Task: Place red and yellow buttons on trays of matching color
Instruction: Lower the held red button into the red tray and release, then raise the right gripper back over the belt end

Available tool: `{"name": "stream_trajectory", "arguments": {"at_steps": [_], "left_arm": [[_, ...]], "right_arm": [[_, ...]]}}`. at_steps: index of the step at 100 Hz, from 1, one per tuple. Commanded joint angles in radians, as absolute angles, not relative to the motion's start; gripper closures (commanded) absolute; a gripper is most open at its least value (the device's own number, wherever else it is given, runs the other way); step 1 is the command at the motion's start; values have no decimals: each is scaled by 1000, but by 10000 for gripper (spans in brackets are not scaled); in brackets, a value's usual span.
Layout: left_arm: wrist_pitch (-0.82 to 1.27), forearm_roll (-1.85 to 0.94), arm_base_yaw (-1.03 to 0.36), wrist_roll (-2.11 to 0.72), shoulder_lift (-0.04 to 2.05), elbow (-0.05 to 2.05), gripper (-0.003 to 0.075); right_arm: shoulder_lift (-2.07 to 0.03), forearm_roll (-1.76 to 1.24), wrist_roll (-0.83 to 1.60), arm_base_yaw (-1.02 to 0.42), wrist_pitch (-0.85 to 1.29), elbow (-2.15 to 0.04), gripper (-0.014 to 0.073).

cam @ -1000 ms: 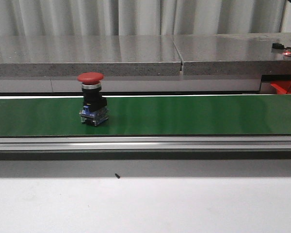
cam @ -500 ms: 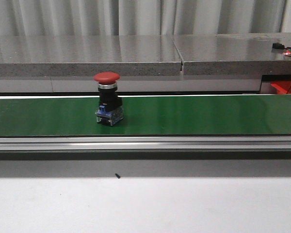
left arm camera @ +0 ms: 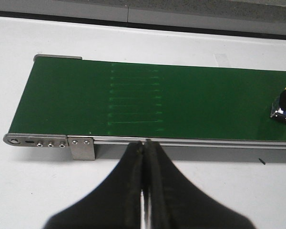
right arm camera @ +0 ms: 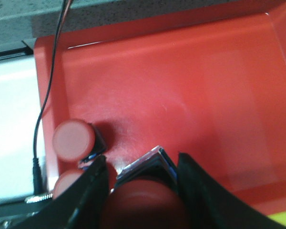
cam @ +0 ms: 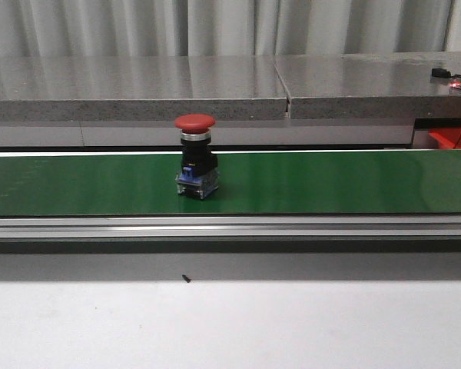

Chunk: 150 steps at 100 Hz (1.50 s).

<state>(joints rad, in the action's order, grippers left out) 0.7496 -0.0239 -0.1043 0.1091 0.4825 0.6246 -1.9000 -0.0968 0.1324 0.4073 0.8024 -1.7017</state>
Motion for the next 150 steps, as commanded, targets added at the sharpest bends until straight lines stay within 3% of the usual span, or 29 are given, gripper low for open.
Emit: {"name": "stream_trajectory", "arguments": {"at_steps": [1,68,96,106,116,123,150], "left_arm": [[685,-27,-112,116,488,651,739],[685,-27,-112,116,488,651,739],[685,-27,-112,116,488,651,739],[685,-27,-112,116,488,651,739],[685,-27,-112,116,488,651,739],[685,-27,-112,116,488,651,739],[685,-27,-112,116,488,651,739]], "right_arm": [[-1899,-100,133,413,755,-1766,380],[-2104,-187,132,413,543,-1784,380],[-2133,-190,132,413,574,-1784,373],[-2137,-195,132,413,580,-1784,274],[-2137,-204,132,413,574,-1784,67],[-2133,-207,132,413,570,-1785,-30],[-2091,-219,132,413,552,-1785,-10]]}}
